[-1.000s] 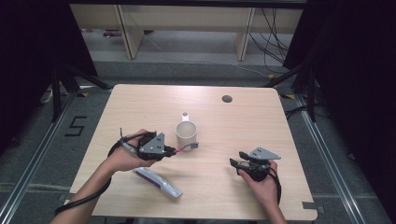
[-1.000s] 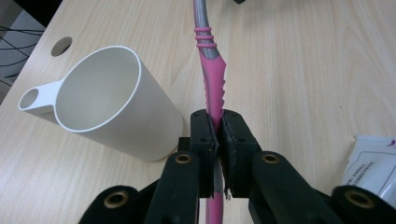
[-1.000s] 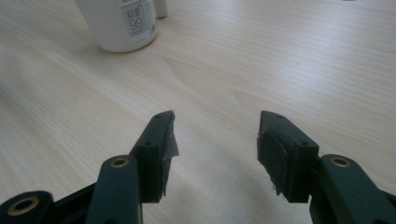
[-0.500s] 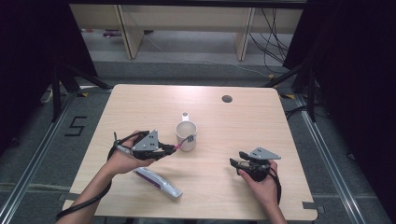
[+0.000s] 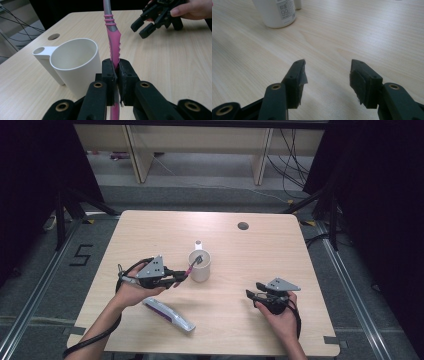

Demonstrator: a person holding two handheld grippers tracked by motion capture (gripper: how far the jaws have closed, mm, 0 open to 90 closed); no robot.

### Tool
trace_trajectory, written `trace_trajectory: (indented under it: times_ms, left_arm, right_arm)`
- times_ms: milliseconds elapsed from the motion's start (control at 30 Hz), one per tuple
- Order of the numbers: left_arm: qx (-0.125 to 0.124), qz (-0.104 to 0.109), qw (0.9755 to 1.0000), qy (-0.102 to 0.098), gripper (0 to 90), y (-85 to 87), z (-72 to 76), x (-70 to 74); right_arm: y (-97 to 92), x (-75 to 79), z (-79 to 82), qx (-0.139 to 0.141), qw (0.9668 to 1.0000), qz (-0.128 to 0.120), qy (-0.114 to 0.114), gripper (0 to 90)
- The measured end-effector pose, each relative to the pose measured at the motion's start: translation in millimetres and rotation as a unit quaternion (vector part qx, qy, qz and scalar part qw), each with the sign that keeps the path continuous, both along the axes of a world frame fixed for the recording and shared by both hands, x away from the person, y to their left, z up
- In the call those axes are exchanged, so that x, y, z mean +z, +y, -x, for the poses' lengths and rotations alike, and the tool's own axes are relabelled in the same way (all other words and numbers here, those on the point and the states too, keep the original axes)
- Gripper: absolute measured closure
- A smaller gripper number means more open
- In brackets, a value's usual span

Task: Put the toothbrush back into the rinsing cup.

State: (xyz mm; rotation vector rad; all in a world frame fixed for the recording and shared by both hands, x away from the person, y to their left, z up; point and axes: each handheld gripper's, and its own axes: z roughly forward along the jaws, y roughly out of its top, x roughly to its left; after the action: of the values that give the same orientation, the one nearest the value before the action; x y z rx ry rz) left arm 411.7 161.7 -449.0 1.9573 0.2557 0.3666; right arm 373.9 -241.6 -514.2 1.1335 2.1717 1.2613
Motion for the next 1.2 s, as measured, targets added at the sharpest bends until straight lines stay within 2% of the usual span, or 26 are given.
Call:
trace_trajectory:
  times_ms: [33, 67, 133, 233, 300, 333, 433, 467, 500, 533, 633, 667, 700, 733, 767, 833, 867, 900, 967, 1000, 1033, 1067, 1100, 1133, 1167, 1200]
  left_arm:
    - [0.000, 0.000, 1.0000, 0.000, 83.7, 0.0, 0.0, 0.0]
    - [0.007, 0.013, 0.9999, 0.000, 83.7, 0.5, -0.5, 0.2]
    - [0.009, 0.016, 0.9998, 0.000, 83.7, 1.1, -1.2, 0.4]
    - [0.018, 0.037, 0.9991, -0.002, 83.7, 3.0, -3.5, -0.8]
    - [0.021, 0.042, 0.9989, -0.002, 83.7, 3.6, -4.2, -1.1]
    - [0.028, 0.055, 0.9981, -0.001, 83.7, 4.5, -4.7, -1.6]
    - [0.035, 0.062, 0.9975, -0.004, 83.7, 6.0, -5.5, -1.5]
    - [0.046, 0.075, 0.9961, -0.001, 83.7, 6.8, -5.5, -1.6]
    - [0.046, 0.075, 0.9961, -0.001, 83.7, 6.8, -5.5, -1.6]
    - [0.057, 0.086, 0.9947, -0.003, 83.7, 7.9, -5.8, -1.1]
    - [0.065, 0.091, 0.9938, -0.006, 83.7, 8.8, -6.0, -0.3]
    - [0.074, 0.105, 0.9917, -0.005, 83.7, 9.3, -6.4, 0.0]
    - [0.074, 0.105, 0.9917, -0.005, 83.7, 9.3, -6.4, 0.0]
    - [0.085, 0.112, 0.9901, -0.005, 83.7, 9.9, -6.3, 0.9]
    - [0.085, 0.112, 0.9901, -0.005, 83.7, 9.9, -6.3, 0.9]
    - [0.096, 0.120, 0.9880, -0.007, 83.7, 9.8, -6.1, 2.5]
    - [0.098, 0.123, 0.9875, -0.008, 83.7, 9.7, -6.2, 3.3]
    - [0.103, 0.125, 0.9868, -0.009, 83.7, 9.3, -6.1, 4.1]
    - [0.104, 0.126, 0.9865, -0.009, 83.7, 8.9, -6.2, 5.1]
    - [0.110, 0.130, 0.9853, -0.012, 83.7, 8.2, -6.8, 7.1]
    - [0.110, 0.130, 0.9853, -0.012, 83.7, 8.2, -6.8, 7.1]
    - [0.115, 0.135, 0.9840, -0.013, 83.7, 7.7, -7.6, 9.0]
    - [0.115, 0.135, 0.9840, -0.013, 83.7, 7.7, -7.6, 9.0]
    - [0.117, 0.140, 0.9830, -0.015, 83.7, 6.9, -9.0, 10.5]
    - [0.117, 0.140, 0.9830, -0.015, 83.7, 6.9, -9.0, 10.5]
    - [0.119, 0.148, 0.9817, -0.017, 83.7, 5.6, -10.6, 11.6]
  right_arm:
    - [0.0, 0.0, 0.0, 0.000, 1.0000, 0.000, 0.000, 46.9]
    - [0.1, -0.1, 0.1, -0.001, 1.0000, -0.003, -0.001, 47.0]
    - [0.0, -0.2, 0.0, -0.001, 1.0000, -0.002, -0.001, 47.0]
    - [0.1, -0.1, 0.1, -0.001, 1.0000, -0.003, 0.000, 47.0]
    - [-0.1, 0.1, 0.3, -0.001, 1.0000, -0.001, 0.000, 47.0]
    - [-0.3, -0.1, 0.1, -0.001, 1.0000, -0.002, -0.001, 47.0]
    - [-0.3, -0.2, 0.1, -0.001, 1.0000, -0.003, 0.000, 47.0]
    - [-0.3, 0.0, 0.2, -0.002, 1.0000, 0.000, -0.001, 47.0]
    - [-0.2, 0.0, 0.3, -0.001, 1.0000, 0.000, -0.001, 47.0]
    - [-0.2, 0.0, 0.3, 0.000, 1.0000, -0.001, -0.002, 47.0]
    - [-0.1, 0.1, 0.7, -0.002, 1.0000, -0.003, 0.002, 47.0]
    - [-0.2, 0.1, 0.7, -0.002, 1.0000, -0.003, 0.002, 47.0]
    - [-0.2, 0.1, 0.7, -0.002, 1.0000, -0.003, 0.002, 47.0]
    - [-0.3, 0.2, 0.8, -0.003, 1.0000, -0.003, 0.001, 47.1]
    - [-0.3, 0.2, 0.8, -0.003, 1.0000, -0.003, 0.001, 47.1]
    - [1.2, 0.3, 2.9, -0.008, 0.9998, -0.013, 0.009, 47.2]
    - [0.9, 0.2, 2.8, -0.009, 0.9999, -0.012, 0.008, 47.2]
    - [-0.9, 0.2, 1.1, -0.002, 1.0000, -0.004, -0.005, 47.3]
    - [-1.1, 0.1, 1.1, -0.003, 1.0000, -0.004, -0.007, 47.2]
    - [-1.3, 0.3, 1.5, -0.003, 0.9999, -0.005, -0.008, 47.4]
    - [-1.3, 0.3, 1.5, -0.003, 0.9999, -0.005, -0.008, 47.4]
    - [-0.9, 0.0, 1.8, -0.005, 0.9999, -0.007, -0.012, 47.5]
    - [-0.9, 0.0, 1.8, -0.005, 0.9999, -0.007, -0.012, 47.5]
    - [-1.1, -0.3, 1.8, -0.004, 0.9998, -0.006, -0.017, 47.5]
    - [-1.1, -0.3, 1.8, -0.004, 0.9998, -0.006, -0.017, 47.5]
    - [0.7, -0.4, 3.3, -0.011, 0.9998, -0.013, -0.005, 47.6]
